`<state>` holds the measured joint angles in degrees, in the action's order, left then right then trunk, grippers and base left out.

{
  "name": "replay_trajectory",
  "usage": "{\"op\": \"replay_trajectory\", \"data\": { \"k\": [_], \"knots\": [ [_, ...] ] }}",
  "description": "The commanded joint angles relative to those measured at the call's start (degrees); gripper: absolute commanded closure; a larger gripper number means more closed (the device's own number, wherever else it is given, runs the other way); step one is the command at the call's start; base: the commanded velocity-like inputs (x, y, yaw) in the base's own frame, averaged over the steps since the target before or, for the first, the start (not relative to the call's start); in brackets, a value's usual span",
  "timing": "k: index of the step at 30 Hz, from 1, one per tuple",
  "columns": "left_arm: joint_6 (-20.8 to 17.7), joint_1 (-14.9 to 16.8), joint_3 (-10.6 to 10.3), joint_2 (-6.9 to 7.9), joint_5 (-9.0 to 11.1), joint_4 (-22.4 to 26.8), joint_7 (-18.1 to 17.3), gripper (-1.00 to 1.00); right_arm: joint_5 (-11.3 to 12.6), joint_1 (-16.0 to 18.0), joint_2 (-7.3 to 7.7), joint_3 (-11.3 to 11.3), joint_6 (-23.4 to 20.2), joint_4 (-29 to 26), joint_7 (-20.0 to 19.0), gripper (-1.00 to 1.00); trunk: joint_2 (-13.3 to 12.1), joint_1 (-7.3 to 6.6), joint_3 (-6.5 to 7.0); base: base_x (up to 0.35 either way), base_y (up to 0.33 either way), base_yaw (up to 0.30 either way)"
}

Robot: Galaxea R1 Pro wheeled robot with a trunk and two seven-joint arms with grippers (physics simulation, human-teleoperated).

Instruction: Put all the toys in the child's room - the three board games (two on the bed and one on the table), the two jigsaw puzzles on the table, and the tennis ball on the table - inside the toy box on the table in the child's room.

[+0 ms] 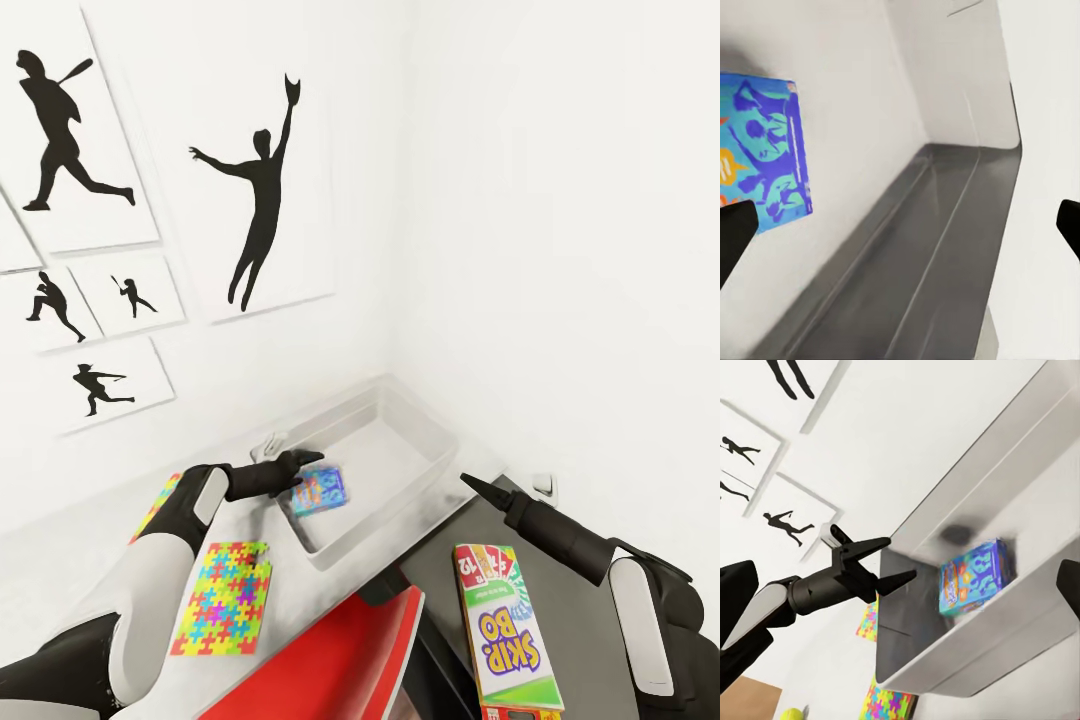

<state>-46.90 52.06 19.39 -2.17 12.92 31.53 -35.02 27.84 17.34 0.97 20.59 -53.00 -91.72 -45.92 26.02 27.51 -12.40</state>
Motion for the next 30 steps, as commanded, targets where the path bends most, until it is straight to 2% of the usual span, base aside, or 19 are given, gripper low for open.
{"op": "replay_trajectory", "data": {
  "k": [1,10,12,15,18,22,25,27,29,30],
  "knots": [
    [-0.2,0.1,0.4,-0.02,-0.4,0.0,-0.2,-1.0,-0.1,0.1,0.0,0.1,-0.3,0.0,-0.2,-1.0,0.1,0.03,-0.11,0.0,0.0,0.0],
    [-1.1,0.1,0.4,0.21,-0.2,1.7,-0.6,-1.0,-0.1,0.1,0.0,0.1,-0.3,0.0,-0.2,-1.0,0.1,0.03,-0.11,0.0,0.0,0.0],
    [-3.2,0.1,0.7,0.18,1.0,3.7,-0.6,-1.0,-0.1,0.1,0.0,0.1,-0.3,0.0,-0.2,-1.0,0.1,0.03,-0.11,0.0,0.0,0.0],
    [-6.4,0.0,1.0,0.22,3.9,6.2,-0.8,-1.0,-0.1,0.1,0.0,0.1,-0.3,0.0,-0.2,-1.0,0.1,0.03,-0.11,0.0,0.0,0.0],
    [-7.8,0.0,1.0,0.23,5.9,7.7,-1.7,-1.0,-0.1,0.1,0.02,0.1,-0.3,0.0,-0.2,-1.0,0.1,0.03,-0.11,0.0,0.0,0.0],
    [-9.6,0.0,1.0,0.72,7.0,8.7,-4.2,-1.0,-0.1,0.1,0.01,0.1,-0.3,0.0,-0.2,-1.0,0.1,0.03,-0.11,0.0,0.0,0.0],
    [-10.5,0.0,0.9,1.83,7.3,9.0,-6.8,-1.0,-0.1,0.1,0.0,0.1,-0.3,0.0,-0.2,-1.0,0.1,0.03,-0.11,0.0,0.0,0.0],
    [-11.2,0.0,0.8,3.06,7.4,9.2,-9.2,-1.0,-0.1,0.1,0.0,0.1,-0.3,0.0,-0.2,-1.0,0.1,0.03,-0.11,0.0,0.0,0.0],
    [-12.1,0.0,0.6,4.65,7.5,9.3,-12.0,-1.0,-0.1,0.1,0.0,0.1,-0.3,0.0,-0.2,-1.0,0.1,0.03,-0.11,0.0,0.0,0.0],
    [-12.4,-0.1,0.5,5.9,7.5,9.3,-14.0,-1.0,-0.1,0.1,0.02,0.1,-0.3,0.0,-0.2,-1.0,0.1,0.03,-0.11,0.0,0.0,0.0]
  ]
}}
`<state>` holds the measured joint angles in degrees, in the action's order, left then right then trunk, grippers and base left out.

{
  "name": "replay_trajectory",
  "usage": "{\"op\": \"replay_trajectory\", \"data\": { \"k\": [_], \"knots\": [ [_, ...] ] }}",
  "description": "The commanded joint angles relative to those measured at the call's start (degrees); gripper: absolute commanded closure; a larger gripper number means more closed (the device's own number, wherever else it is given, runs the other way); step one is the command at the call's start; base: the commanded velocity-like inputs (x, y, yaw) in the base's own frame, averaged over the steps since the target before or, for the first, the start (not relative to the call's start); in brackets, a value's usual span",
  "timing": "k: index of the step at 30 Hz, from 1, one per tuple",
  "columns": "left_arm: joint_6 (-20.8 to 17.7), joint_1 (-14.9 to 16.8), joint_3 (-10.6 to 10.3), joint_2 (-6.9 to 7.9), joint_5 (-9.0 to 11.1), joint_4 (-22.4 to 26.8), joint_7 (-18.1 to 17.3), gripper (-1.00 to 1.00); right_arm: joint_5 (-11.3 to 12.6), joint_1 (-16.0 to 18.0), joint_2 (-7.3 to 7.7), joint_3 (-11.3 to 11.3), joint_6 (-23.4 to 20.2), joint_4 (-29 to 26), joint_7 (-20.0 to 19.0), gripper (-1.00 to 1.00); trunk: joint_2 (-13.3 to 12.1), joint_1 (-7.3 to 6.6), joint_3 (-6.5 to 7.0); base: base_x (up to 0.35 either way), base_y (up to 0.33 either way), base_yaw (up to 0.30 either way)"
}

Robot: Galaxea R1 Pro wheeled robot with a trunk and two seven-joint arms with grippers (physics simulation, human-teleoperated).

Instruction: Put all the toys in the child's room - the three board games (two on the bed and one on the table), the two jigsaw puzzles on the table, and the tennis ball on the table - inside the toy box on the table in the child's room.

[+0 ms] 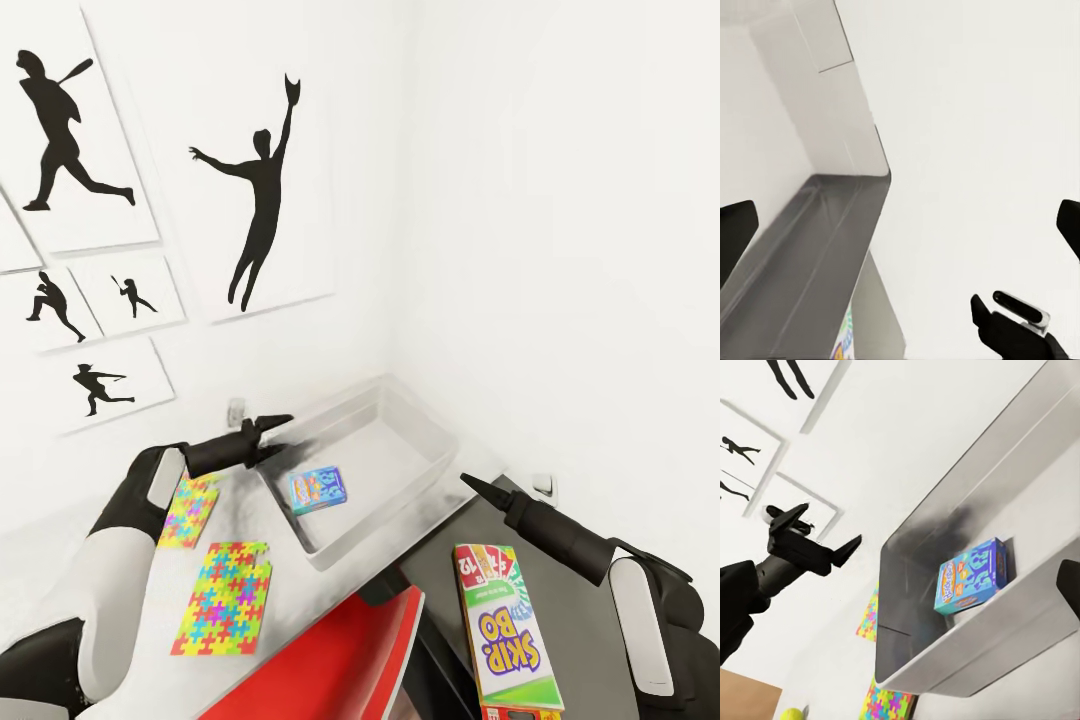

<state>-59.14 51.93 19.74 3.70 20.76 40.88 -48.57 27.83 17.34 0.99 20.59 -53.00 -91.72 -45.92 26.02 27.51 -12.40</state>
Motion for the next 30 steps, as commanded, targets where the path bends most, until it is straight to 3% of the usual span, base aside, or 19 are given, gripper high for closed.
{"op": "replay_trajectory", "data": {
  "k": [1,6,10,11,13,14,18,24,30],
  "knots": [
    [-0.4,-0.1,0.0,1.46,-0.4,0.0,-2.5,-1.0,-0.1,0.1,0.02,0.1,-0.3,0.0,-0.2,-1.0,0.1,0.03,-0.11,0.0,0.0,0.0],
    [-0.7,-1.2,-0.3,6.99,-0.5,0.1,-9.4,-1.0,-0.1,0.1,0.01,0.1,-0.3,0.0,-0.2,-1.0,0.1,0.03,-0.11,0.0,0.0,0.0],
    [-0.5,-3.9,-0.4,14.12,-0.7,0.1,-17.2,-1.0,-0.1,0.1,-0.01,0.1,-0.3,0.0,-0.2,-1.0,0.1,0.03,-0.11,0.0,0.0,0.0],
    [-0.3,-5.2,-0.4,16.94,-0.7,0.1,-19.9,-1.0,-0.1,0.1,-0.02,0.1,-0.3,0.0,-0.2,-1.0,0.1,0.03,-0.11,0.0,0.0,0.0],
    [0.1,-6.7,-0.5,19.57,-0.8,0.1,-22.5,-1.0,-0.1,0.1,-0.02,0.1,-0.3,0.0,-0.2,-1.0,0.1,0.03,-0.11,0.0,0.0,0.0],
    [0.9,-8.4,-0.4,21.74,-0.8,0.1,-25.0,-1.0,-0.1,0.1,-0.02,0.1,-0.3,0.0,-0.3,-1.0,0.1,0.03,-0.11,0.0,0.0,0.0],
    [5.3,-13.4,-0.4,24.93,-0.8,0.1,-31.4,-1.0,-0.1,0.1,-0.05,0.1,-0.3,0.0,-0.5,-1.0,0.1,0.03,-0.07,0.0,0.0,0.0],
    [9.1,-16.2,-0.3,25.93,-0.9,0.0,-36.8,-1.0,-0.1,0.0,-0.17,0.1,-0.2,0.0,-1.1,-1.0,0.1,0.03,0.26,-0.109,0.0,0.0],
    [9.9,-16.7,-0.3,26.26,-1.0,0.0,-37.8,-1.0,-0.1,0.0,-0.33,0.1,-0.1,0.0,-1.2,-1.0,0.1,0.03,0.78,-0.099,0.0,0.0]
  ]
}}
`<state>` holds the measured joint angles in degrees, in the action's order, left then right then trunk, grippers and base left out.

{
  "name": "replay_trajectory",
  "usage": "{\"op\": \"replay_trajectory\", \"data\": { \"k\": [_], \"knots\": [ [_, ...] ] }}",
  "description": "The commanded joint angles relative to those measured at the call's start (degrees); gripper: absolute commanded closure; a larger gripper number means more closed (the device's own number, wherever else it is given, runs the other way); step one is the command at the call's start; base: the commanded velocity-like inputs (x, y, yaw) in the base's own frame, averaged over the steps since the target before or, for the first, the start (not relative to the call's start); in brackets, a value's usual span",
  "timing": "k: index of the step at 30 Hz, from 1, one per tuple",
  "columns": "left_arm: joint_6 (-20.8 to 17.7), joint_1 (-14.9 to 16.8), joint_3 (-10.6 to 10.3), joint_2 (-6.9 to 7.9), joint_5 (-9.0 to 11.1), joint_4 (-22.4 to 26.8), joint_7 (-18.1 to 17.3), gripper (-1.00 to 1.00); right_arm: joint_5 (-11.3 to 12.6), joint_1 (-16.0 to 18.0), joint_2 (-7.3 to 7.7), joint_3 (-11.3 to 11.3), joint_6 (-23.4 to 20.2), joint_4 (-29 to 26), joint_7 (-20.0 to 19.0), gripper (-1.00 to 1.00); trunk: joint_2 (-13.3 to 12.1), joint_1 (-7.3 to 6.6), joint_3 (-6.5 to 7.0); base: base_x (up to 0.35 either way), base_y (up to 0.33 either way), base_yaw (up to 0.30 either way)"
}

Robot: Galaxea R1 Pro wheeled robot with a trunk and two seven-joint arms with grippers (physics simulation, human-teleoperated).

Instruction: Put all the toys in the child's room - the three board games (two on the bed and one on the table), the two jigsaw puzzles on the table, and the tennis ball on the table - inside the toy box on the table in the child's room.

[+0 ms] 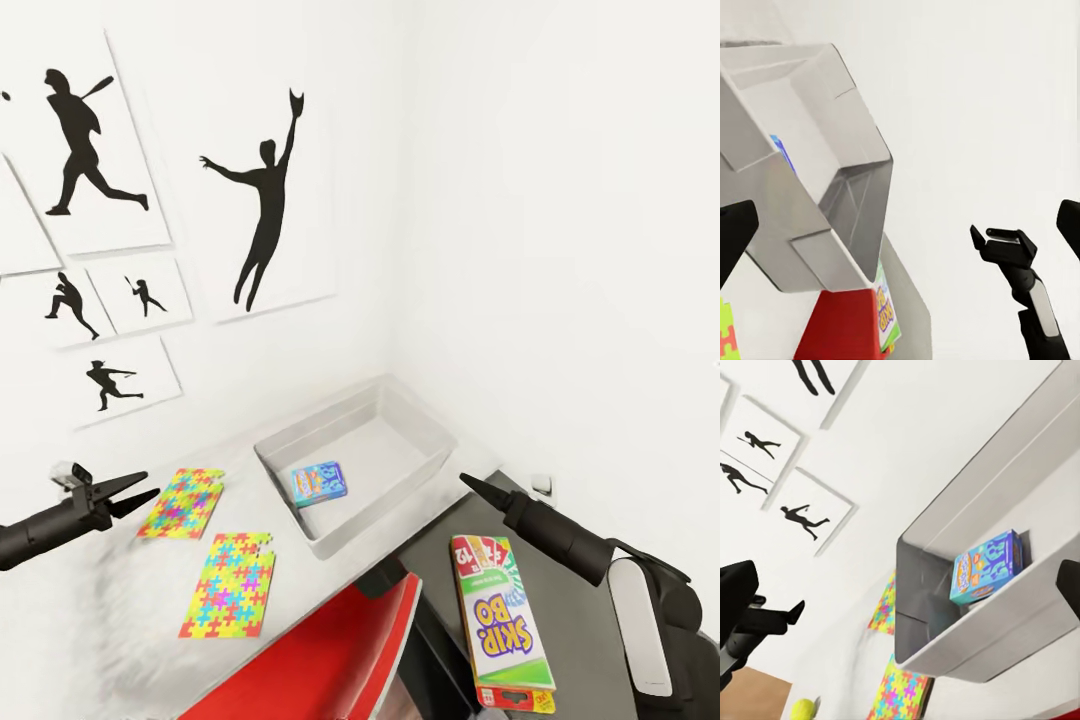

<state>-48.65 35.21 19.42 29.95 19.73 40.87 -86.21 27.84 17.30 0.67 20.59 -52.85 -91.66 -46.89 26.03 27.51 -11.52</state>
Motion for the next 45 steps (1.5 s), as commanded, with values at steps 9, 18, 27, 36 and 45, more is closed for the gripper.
{"op": "replay_trajectory", "data": {
  "k": [9,18,27,36,45],
  "knots": [
    [-0.5,-0.1,0.1,0.1,0.0,0.0,-0.4,-1.0,-0.1,0.1,-0.1,0.1,-0.2,0.0,-0.3,-1.0,0.1,0.03,0.72,-0.009,0.0,0.0],
    [-0.5,-0.1,0.1,0.11,0.1,0.0,-0.4,-1.0,-0.1,0.1,-0.26,0.1,-0.1,0.0,-0.3,-1.0,0.1,0.03,1.56,-0.029,-0.005,0.0],
    [-0.5,-0.1,0.2,0.11,0.0,0.0,-0.5,-1.0,-0.1,0.1,-0.25,0.1,-0.1,0.0,-0.3,-1.0,0.1,0.03,2.41,-0.084,-0.191,0.0],
    [-0.5,-0.1,0.4,0.14,0.0,0.0,-0.5,-1.0,-0.1,0.1,-0.33,0.1,-0.1,0.0,-0.3,-1.0,0.1,0.03,3.26,-0.02,-0.082,0.0],
    [-0.5,-0.1,0.5,0.25,0.0,-0.1,-0.5,-1.0,-0.1,0.1,-0.45,0.0,-0.1,0.0,-0.2,-1.0,0.1,0.03,4.11,-0.016,0.069,0.0]
  ]
}}
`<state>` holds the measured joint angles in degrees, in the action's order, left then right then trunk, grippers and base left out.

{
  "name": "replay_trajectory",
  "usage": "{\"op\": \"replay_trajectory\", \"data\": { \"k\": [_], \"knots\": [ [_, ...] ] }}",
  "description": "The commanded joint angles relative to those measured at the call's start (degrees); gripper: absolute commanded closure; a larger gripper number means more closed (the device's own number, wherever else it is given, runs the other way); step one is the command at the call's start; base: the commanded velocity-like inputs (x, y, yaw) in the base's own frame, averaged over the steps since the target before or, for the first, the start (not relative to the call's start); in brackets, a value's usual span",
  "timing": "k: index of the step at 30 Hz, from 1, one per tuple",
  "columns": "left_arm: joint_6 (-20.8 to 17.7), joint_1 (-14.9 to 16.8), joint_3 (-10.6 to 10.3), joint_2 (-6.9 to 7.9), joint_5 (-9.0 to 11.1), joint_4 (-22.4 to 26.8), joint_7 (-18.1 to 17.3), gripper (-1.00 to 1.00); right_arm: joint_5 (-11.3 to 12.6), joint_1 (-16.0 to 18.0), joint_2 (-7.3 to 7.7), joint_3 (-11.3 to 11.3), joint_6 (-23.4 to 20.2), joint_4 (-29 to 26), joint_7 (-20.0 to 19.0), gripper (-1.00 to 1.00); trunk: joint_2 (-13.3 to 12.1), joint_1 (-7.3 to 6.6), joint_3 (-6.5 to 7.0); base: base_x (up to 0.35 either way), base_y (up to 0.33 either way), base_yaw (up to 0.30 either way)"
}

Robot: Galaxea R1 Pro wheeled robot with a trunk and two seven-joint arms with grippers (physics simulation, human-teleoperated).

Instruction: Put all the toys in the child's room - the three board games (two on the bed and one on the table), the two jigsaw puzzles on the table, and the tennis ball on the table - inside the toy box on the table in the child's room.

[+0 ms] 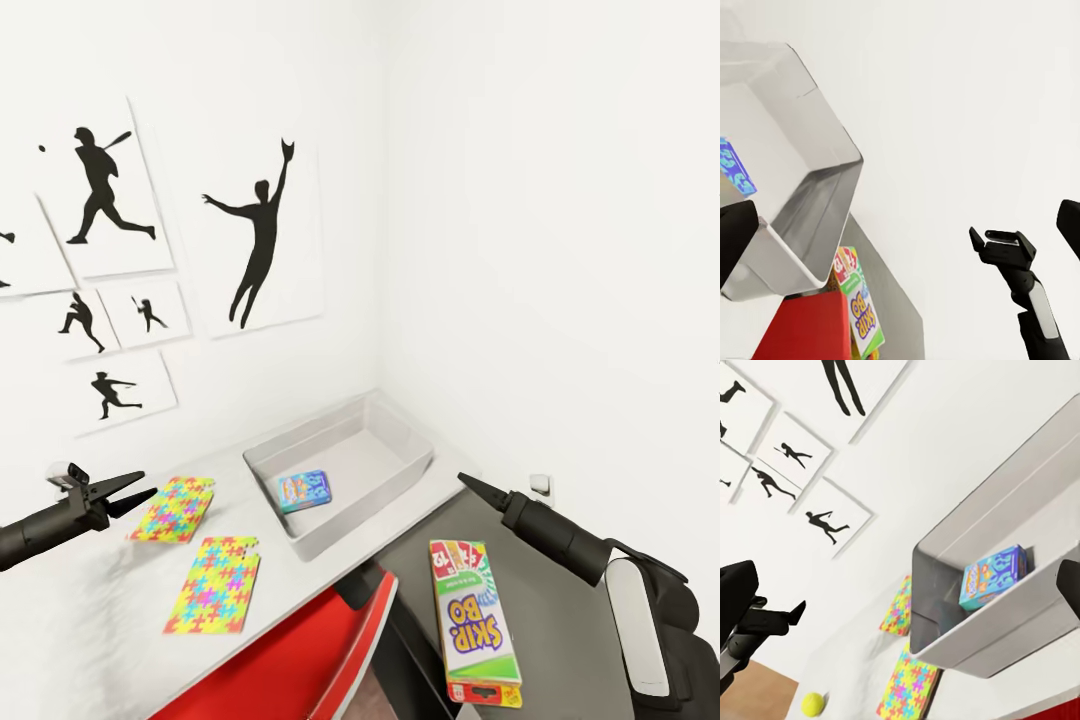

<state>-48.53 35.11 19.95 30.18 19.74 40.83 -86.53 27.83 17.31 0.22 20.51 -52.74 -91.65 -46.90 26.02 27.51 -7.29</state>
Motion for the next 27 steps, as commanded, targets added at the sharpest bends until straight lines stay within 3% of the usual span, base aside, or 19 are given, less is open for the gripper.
{"op": "replay_trajectory", "data": {
  "k": [1,9,27],
  "knots": [
    [-0.6,0.0,0.0,0.04,0.0,0.0,-0.2,-1.0,-0.1,0.0,-0.02,0.1,-0.3,0.0,-0.2,-1.0,0.1,0.03,-0.02,-0.093,0.148,0.0],
    [-0.6,0.0,0.1,0.18,0.0,0.0,-0.2,-1.0,-0.1,0.0,-0.15,0.0,-0.3,0.1,-0.2,-1.0,0.1,0.03,0.74,-0.101,0.144,0.0],
    [-0.5,0.0,0.0,0.15,0.0,0.0,-0.1,-1.0,-0.5,0.1,-0.22,-0.1,-0.1,0.2,0.3,-1.0,0.1,0.03,2.29,-0.007,0.01,-0.059]
  ]
}}
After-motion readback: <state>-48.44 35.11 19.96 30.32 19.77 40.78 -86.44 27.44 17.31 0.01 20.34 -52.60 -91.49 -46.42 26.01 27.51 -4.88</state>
